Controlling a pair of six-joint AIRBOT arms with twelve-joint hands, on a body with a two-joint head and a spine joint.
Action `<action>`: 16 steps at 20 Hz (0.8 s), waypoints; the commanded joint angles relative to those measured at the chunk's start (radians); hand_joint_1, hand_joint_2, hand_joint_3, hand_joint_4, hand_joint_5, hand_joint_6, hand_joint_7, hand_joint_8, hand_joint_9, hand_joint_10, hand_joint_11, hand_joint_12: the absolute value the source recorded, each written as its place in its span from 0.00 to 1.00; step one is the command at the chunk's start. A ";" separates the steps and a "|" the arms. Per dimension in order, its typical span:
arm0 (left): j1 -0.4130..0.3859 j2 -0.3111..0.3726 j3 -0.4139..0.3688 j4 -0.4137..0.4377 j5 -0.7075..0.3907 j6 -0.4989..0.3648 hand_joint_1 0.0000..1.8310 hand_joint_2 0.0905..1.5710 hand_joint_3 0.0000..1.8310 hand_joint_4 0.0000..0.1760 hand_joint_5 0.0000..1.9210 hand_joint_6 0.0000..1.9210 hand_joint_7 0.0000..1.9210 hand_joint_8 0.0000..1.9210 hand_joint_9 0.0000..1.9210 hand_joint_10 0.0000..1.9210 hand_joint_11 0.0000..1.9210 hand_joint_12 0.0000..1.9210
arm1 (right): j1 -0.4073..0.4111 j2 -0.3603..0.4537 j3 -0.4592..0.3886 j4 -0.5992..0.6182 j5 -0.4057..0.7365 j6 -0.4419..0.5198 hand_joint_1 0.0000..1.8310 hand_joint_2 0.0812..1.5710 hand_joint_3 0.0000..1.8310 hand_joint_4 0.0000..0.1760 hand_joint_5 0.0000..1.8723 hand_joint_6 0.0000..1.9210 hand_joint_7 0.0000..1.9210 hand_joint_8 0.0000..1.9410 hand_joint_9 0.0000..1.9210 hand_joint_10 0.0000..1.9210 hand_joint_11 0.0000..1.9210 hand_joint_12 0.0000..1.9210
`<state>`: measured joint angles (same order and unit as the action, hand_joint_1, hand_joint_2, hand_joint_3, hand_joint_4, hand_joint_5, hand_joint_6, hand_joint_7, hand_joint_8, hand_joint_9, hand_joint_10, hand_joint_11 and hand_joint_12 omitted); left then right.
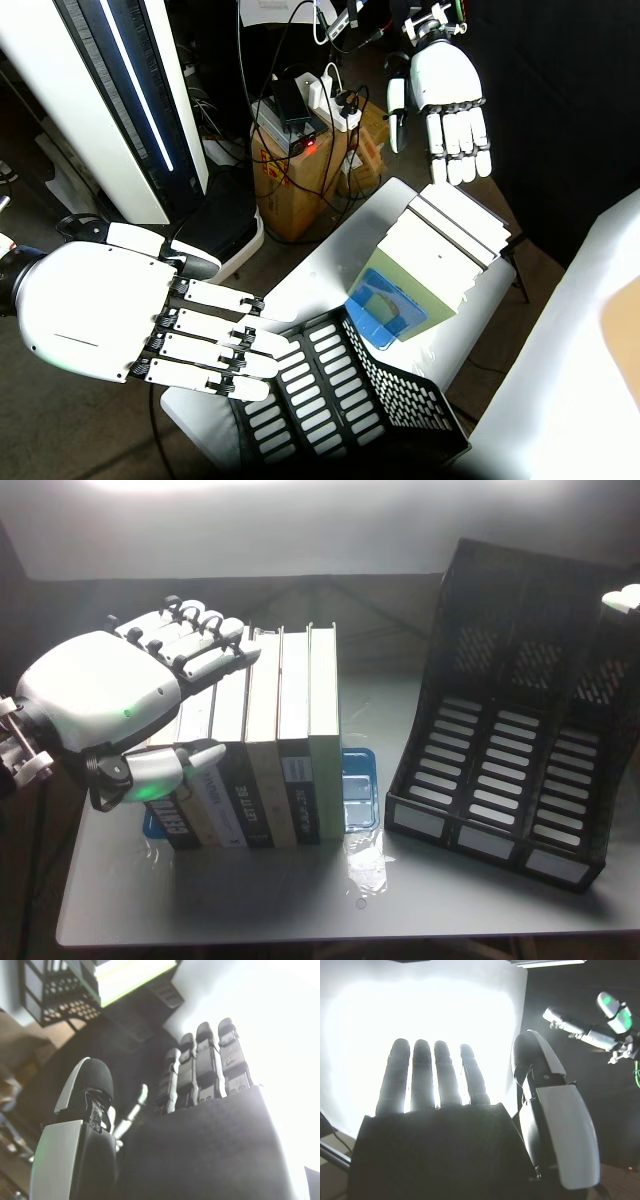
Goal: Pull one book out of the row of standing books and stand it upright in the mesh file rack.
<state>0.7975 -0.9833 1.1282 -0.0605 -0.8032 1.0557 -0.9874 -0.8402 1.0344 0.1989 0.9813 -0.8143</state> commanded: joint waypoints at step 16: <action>-0.132 -0.087 0.006 -0.210 0.164 0.583 0.05 0.77 0.00 0.01 0.16 0.03 0.00 0.00 0.00 0.00 0.00 0.00 | 0.026 -0.004 0.021 0.026 0.090 -0.006 0.22 0.90 0.00 0.00 0.00 0.00 0.00 0.00 0.00 0.00 0.00 0.00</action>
<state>0.6758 -1.0740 1.1282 -0.2798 -0.5503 1.6356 -0.9737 -0.8463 1.0504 0.2176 0.9573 -0.8215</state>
